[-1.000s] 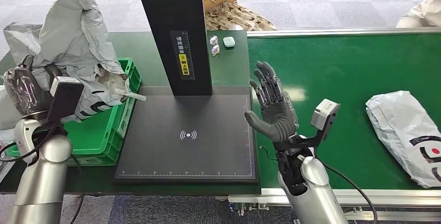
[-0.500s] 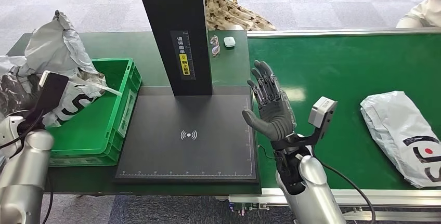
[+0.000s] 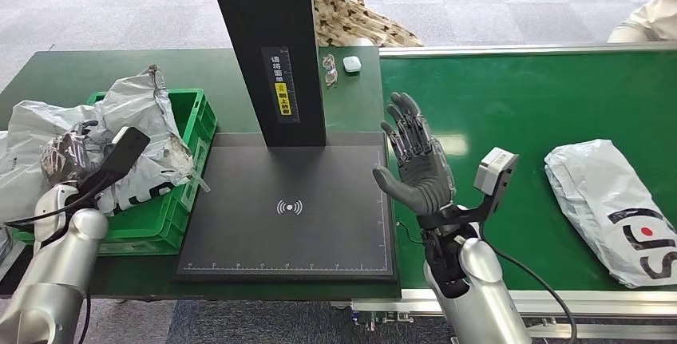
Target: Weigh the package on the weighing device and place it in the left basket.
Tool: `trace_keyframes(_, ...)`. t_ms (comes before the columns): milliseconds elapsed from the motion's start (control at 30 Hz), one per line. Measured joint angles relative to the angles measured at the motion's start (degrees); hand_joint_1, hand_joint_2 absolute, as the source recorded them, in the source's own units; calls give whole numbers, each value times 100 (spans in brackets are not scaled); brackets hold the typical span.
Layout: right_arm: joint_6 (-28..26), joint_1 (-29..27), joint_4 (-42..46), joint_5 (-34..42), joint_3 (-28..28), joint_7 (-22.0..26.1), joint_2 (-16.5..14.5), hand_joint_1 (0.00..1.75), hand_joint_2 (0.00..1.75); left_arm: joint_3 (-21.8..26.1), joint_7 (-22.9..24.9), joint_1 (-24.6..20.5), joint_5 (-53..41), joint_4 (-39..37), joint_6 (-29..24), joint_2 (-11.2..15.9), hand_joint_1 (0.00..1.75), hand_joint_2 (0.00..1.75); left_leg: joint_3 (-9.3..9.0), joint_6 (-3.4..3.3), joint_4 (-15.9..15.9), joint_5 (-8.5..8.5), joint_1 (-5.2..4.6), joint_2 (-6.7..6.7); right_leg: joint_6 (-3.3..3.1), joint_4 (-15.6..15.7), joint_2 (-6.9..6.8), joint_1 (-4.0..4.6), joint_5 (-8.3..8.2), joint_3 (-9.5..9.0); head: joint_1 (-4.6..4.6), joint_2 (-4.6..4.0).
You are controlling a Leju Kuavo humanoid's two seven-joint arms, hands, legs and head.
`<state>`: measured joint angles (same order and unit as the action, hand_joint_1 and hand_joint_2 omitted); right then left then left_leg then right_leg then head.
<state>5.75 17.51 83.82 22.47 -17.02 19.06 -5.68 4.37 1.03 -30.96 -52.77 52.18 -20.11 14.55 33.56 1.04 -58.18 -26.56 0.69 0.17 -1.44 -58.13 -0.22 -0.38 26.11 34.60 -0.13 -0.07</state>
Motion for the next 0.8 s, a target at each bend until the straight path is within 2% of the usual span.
trace_keyframes(100,-15,0,-2,1,16,0,0,0,175,-74,-34,-21,99,11,77,-53,0,175,0,0,0,0,0,0,0,0,0,0,0,0,-1,0)
trace_keyframes(233,-107,-16,-2,2,33,0,5,0,175,-108,-395,10,661,349,-45,-126,0,175,1,0,-1,0,1,0,0,-1,0,0,-1,-1,-1,0)
trace_keyframes(433,-174,-82,2,2,51,0,17,0,175,-103,-1253,445,1662,1742,-932,-239,0,175,4,0,0,-5,0,7,1,0,7,0,1,1,-2,0)
trace_keyframes(500,-205,-95,1,1,51,1,17,0,175,-84,-1751,720,2061,2365,-1394,-292,0,175,4,-1,1,-8,0,10,2,1,11,0,3,1,-2,0)
trace_keyframes(567,-231,-108,0,-9,51,9,17,0,175,15,-2626,1075,2599,3063,-1787,-436,0,175,4,-5,1,-13,-1,14,5,2,14,-1,5,2,-2,0)
trace_keyframes(633,-272,-131,1,-36,51,32,17,0,175,185,-3541,1474,3118,3798,-1959,-667,0,175,3,-8,0,-17,-2,18,7,3,17,-1,8,2,-2,0)
trace_keyframes(667,-299,-148,2,-59,51,55,17,0,175,260,-3828,1655,3304,4150,-1982,-781,0,175,3,-9,0,-18,-2,17,9,4,17,-1,9,2,0,0)
trace_keyframes(800,-418,-343,95,-208,51,238,17,0,175,297,-4101,2307,3528,5470,-1988,-1168,0,175,3,-12,0,-21,-2,16,12,9,15,-1,11,2,-1,0)
